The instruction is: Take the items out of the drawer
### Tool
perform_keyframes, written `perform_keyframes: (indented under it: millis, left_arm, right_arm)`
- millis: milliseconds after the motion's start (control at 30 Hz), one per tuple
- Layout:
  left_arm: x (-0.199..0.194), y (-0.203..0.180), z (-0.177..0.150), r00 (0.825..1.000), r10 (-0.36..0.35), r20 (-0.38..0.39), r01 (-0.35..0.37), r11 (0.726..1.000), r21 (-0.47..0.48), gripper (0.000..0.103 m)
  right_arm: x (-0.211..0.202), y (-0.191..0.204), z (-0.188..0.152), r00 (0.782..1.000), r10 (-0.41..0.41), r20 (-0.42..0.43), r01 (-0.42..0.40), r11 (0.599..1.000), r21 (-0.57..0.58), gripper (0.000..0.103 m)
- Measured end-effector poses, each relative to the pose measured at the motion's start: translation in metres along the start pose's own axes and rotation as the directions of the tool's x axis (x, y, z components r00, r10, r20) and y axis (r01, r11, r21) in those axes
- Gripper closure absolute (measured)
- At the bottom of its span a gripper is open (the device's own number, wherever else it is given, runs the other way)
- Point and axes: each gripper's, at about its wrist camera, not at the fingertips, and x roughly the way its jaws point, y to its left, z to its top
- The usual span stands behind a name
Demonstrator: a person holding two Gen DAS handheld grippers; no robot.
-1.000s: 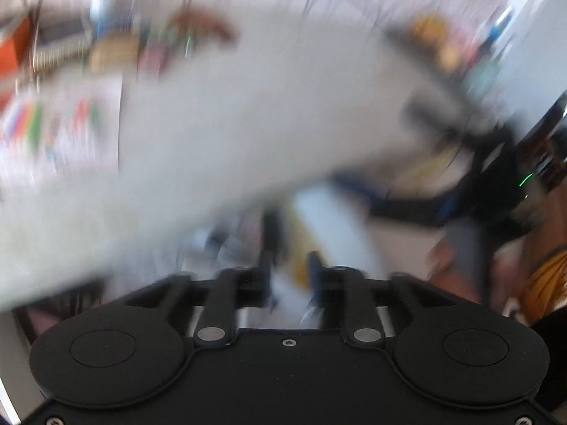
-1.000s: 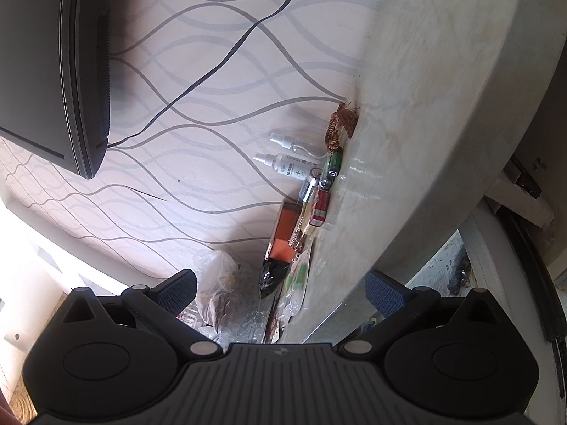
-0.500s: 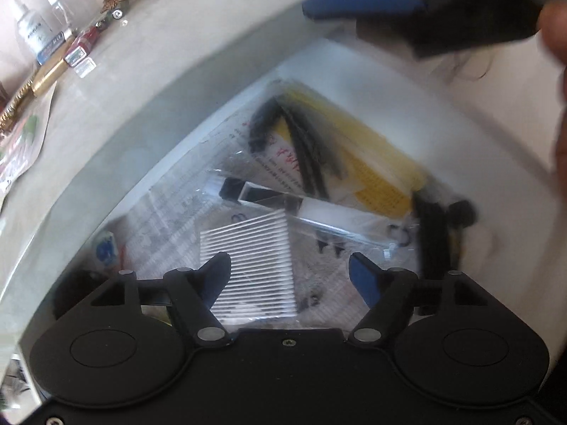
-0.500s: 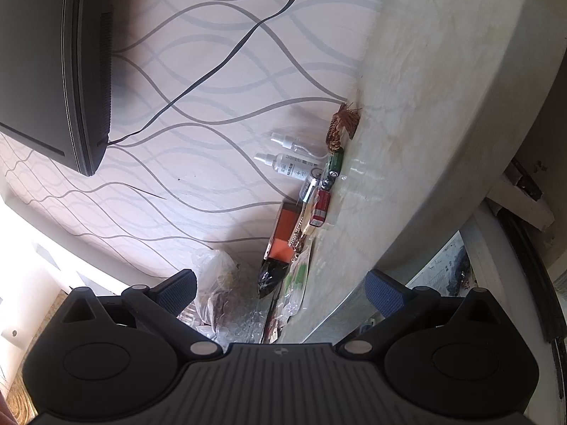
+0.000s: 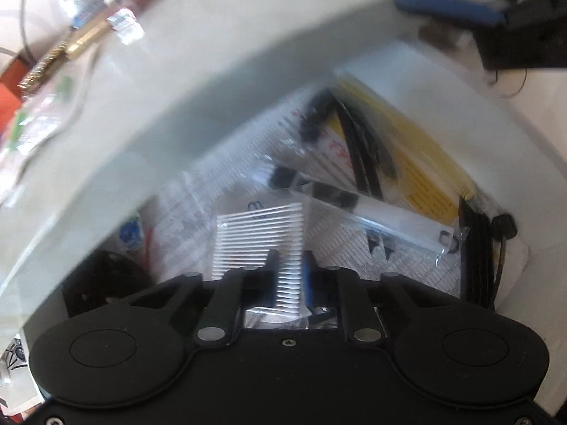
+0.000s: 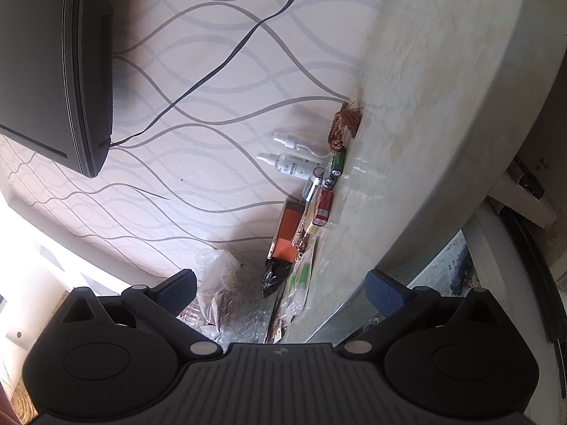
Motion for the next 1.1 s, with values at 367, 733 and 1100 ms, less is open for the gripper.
perform_keyframes:
  millis: [367,733,1100]
  left_arm:
    - [-0.086,0.039,0.016,0.973,-0.187,0.138,0.197,0.978,-0.063,0.101]
    - [-0.136,0.08,0.114,0.91,-0.164,0.38,0.213,0.973,-0.088,0.101]
    - [-0.038,0.062,0.25,0.874,-0.064,0.482,0.126,0.987,-0.096,0.101]
  right_arm:
    - [0.002,-0.002,0.002,1.0,0.006,0.003,-0.006,1.0,0.007,0.0]
    - [-0.015,0.002,-0.001,0.998,0.051,0.044,-0.05,0.999,-0.021,0.0]
    - [-0.012,0.007,-0.002,0.998,0.054,0.017,-0.053,0.997,-0.049,0.0]
